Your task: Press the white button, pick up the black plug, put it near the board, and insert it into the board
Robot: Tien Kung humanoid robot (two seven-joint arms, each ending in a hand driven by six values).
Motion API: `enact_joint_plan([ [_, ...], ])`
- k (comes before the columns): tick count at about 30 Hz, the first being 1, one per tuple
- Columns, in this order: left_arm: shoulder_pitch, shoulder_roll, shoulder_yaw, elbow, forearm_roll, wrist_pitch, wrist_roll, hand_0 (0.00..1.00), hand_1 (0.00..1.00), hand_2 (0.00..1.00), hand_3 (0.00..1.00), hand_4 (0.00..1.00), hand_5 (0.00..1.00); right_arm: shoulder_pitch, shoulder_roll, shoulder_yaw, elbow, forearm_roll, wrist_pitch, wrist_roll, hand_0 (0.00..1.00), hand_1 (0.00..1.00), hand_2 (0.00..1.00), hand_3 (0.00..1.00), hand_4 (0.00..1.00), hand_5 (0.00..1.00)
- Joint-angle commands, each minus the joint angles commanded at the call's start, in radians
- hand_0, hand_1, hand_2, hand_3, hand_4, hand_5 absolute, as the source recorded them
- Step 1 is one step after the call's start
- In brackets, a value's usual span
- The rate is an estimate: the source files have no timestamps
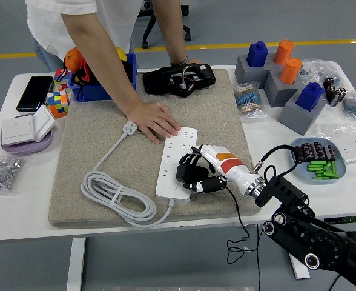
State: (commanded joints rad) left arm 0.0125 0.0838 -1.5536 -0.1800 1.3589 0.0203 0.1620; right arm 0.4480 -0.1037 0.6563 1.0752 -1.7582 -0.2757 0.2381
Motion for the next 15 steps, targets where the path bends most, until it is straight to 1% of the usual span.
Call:
enact_joint_plan([
  [2,0.000,0.000,0.002,0.000,-0.003,0.000,-0.001,0.467,0.496,0.520,0.571,0.607,0.253,0.000,0.001,0.000,0.000,0.001,-0.004,0.001,0.157,0.300,0.387,0.539,0.998,0.177],
  [3,0.000,0.000,0.003,0.000,-0.003,0.000,-0.001,0.472,0.496,0.520,0.571,0.607,0.253,0.000,0.001,0.000,0.000,0.001,-0.005,0.002,0.156,0.328,0.408,0.547,0.998,0.184],
  [8,-0.002,-0.001,0.003,0.000,-0.004,0.000,-0.001,0.472,0.496,0.520,0.571,0.607,0.253,0.000,0.001,0.000,-0.002,0.002,-0.011,0.004,0.156,0.328,0.408,0.547,0.998,0.184],
  [9,-0.002,0.000,0.003,0.000,-0.003,0.000,-0.001,0.467,0.496,0.520,0.571,0.607,0.253,0.000,0.002,0.000,-0.002,0.002,-0.013,0.005,0.155,0.334,0.411,0.549,0.998,0.206],
  [15,-0.002,0.000,-0.002,0.000,0.002,0.000,0.000,0.470,0.497,0.520,0.571,0.607,0.253,0.001,0.001,0.002,-0.003,0.001,-0.018,0.008,0.156,0.336,0.418,0.548,0.998,0.214],
])
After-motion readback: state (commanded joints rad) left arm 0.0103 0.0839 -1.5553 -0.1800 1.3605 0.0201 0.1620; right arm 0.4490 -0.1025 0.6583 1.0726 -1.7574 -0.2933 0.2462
